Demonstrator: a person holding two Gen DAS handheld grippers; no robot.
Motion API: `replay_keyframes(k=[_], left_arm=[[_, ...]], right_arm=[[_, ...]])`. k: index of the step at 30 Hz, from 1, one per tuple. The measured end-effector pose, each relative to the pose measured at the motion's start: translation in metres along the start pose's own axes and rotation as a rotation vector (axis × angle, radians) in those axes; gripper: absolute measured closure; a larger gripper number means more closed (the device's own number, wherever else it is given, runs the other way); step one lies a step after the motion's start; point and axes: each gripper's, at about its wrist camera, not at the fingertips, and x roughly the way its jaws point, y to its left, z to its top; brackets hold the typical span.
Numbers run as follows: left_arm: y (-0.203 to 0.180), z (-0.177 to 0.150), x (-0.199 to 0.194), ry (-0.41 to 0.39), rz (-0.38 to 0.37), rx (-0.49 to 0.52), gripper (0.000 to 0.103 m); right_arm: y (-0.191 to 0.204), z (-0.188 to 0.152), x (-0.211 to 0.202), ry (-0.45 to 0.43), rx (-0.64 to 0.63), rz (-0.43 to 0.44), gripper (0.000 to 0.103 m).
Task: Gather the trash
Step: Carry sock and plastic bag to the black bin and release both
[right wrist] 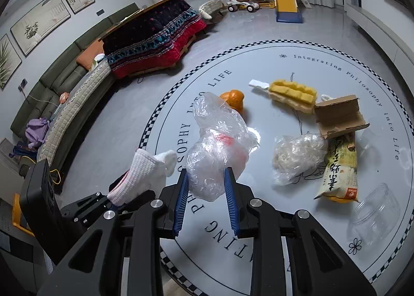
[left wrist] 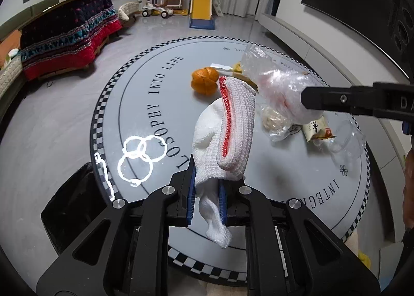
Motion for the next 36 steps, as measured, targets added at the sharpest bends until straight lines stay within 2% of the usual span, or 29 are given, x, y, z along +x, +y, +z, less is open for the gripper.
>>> replay_keyframes(k=[9, 20, 25, 31, 33, 34, 35, 36], left_arm=[[0.058, -0.026, -0.049, -0.054, 0.082, -0.102, 0.089], [0.148, -0.075, -0.094, -0.078, 0.219, -0.261, 0.089], [0.185, -0.097, -0.101, -0.068, 0.264, -0.34, 0.089], [0.226, -0.126, -0.098, -0.029, 0.305, -0.427, 0.089], [0.238, -0.134, -0.095, -0.015, 0.316, -0.452, 0.089], [0.244, -0.137, -0.093, -0.001, 0.323, -0.47, 0.083], [0.25, -0.141, -0.09, 0.02, 0.336, -0.488, 0.069], [0.255, -0.144, -0.089, 0.039, 0.361, -0.507, 0.017]], right_arm=[[0.072, -0.034, 0.02, 0.061, -0.098, 0.072, 0.073], [0.167, -0.081, 0.065, 0.187, -0.238, 0.179, 0.073], [0.202, -0.098, 0.087, 0.244, -0.29, 0.207, 0.073], [0.227, -0.114, 0.117, 0.307, -0.318, 0.216, 0.073], [0.234, -0.118, 0.129, 0.325, -0.324, 0.209, 0.07], [0.239, -0.119, 0.137, 0.333, -0.332, 0.189, 0.065], [0.241, -0.12, 0.143, 0.332, -0.335, 0.158, 0.05], [0.242, -0.12, 0.148, 0.324, -0.335, 0.13, 0.04]])
